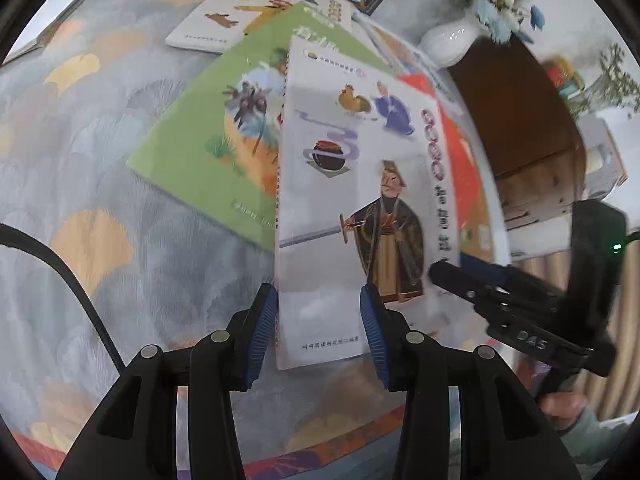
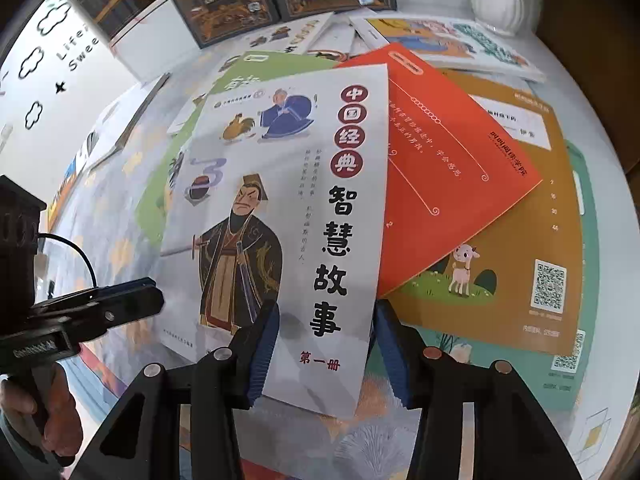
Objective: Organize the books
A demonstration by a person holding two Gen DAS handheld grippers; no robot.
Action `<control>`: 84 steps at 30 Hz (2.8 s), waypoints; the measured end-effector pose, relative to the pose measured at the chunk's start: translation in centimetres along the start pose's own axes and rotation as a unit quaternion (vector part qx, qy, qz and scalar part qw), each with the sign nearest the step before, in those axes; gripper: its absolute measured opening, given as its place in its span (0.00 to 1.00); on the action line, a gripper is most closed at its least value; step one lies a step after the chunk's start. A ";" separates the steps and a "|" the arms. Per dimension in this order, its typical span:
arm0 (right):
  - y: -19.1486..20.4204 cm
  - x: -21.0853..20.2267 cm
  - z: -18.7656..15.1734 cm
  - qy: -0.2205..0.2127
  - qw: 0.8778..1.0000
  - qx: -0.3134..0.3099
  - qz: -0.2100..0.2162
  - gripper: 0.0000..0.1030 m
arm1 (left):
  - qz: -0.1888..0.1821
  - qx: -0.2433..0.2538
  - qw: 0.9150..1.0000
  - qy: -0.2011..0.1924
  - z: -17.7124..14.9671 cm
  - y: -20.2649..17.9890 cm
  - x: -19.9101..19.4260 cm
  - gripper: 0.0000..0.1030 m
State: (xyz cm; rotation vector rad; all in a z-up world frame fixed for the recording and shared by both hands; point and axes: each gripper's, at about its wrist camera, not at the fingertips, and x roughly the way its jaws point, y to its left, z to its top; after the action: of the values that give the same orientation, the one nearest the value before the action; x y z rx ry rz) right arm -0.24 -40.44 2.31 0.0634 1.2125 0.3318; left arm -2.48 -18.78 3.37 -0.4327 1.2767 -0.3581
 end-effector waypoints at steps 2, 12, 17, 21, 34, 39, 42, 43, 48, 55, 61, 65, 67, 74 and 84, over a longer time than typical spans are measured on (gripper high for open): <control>-0.1 0.1 -0.7 0.001 1.000 0.003 0.000 0.46 | -0.009 -0.006 1.000 -0.003 -0.2 0.1 -0.2 0.38; -1.2 0.5 -2.8 0.021 0.995 0.047 0.083 0.45 | -0.127 -0.007 0.991 -0.043 -1.5 -2.1 -2.7 0.34; -2.1 0.0 -3.7 0.022 0.993 0.068 0.094 0.45 | 0.006 -0.066 0.996 -0.068 -1.1 2.6 -2.1 0.34; -1.4 -0.1 -4.0 0.023 0.995 0.056 0.080 0.46 | -0.007 -0.083 0.995 -0.049 -1.1 4.6 -0.5 0.38; -1.3 -0.1 -5.0 0.013 0.993 0.069 0.098 0.46 | -0.244 -0.098 0.963 -0.057 -3.8 4.9 -3.2 0.39; -3.0 0.0 -5.0 0.012 0.984 0.116 0.138 0.46 | -0.188 -0.080 0.978 -0.047 -3.8 3.5 -2.1 0.19; -3.4 -0.1 -5.1 0.012 0.982 0.124 0.143 0.46 | -0.166 -0.075 0.983 -0.031 -4.6 3.3 -0.8 0.09; -3.4 -0.2 -5.1 0.012 0.982 0.124 0.142 0.46 | -0.164 -0.075 0.983 -0.032 -4.7 3.1 -0.8 0.09; -4.4 -0.3 -5.0 0.020 0.978 0.138 0.158 0.48 | -0.246 -0.126 0.961 -0.032 -3.6 2.8 -0.8 0.09; -8.4 1.3 -6.1 0.034 0.914 0.273 0.298 0.58 | -0.324 -0.171 0.930 -0.014 -2.6 2.3 -0.4 0.09; -9.4 0.9 -7.0 0.016 0.891 0.311 0.329 0.37 | -0.306 -0.174 0.936 0.002 -2.8 2.1 0.2 0.09; -7.0 -1.7 -5.8 -0.003 0.938 0.235 0.253 0.28 | -0.238 -0.137 0.962 0.008 -2.9 1.8 0.0 0.09; -5.4 -2.5 -5.2 -0.008 0.958 0.194 0.211 0.28 | -0.197 -0.101 0.975 0.007 -3.0 1.0 -0.3 0.09; 0.1 -5.2 -4.9 -0.024 0.995 0.056 0.084 0.27 | -0.115 -0.004 0.993 -0.013 -2.7 -2.5 -2.2 0.09; 5.5 -8.0 -5.9 -0.051 0.998 -0.032 0.020 0.27 | -0.130 0.064 0.989 -0.036 -1.5 -3.1 -5.6 0.10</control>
State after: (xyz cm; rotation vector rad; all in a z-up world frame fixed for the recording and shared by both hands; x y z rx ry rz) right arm -9.40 -38.26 8.73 0.0494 1.1007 0.3974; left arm -5.44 -18.90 9.24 -0.4996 1.1219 -0.6359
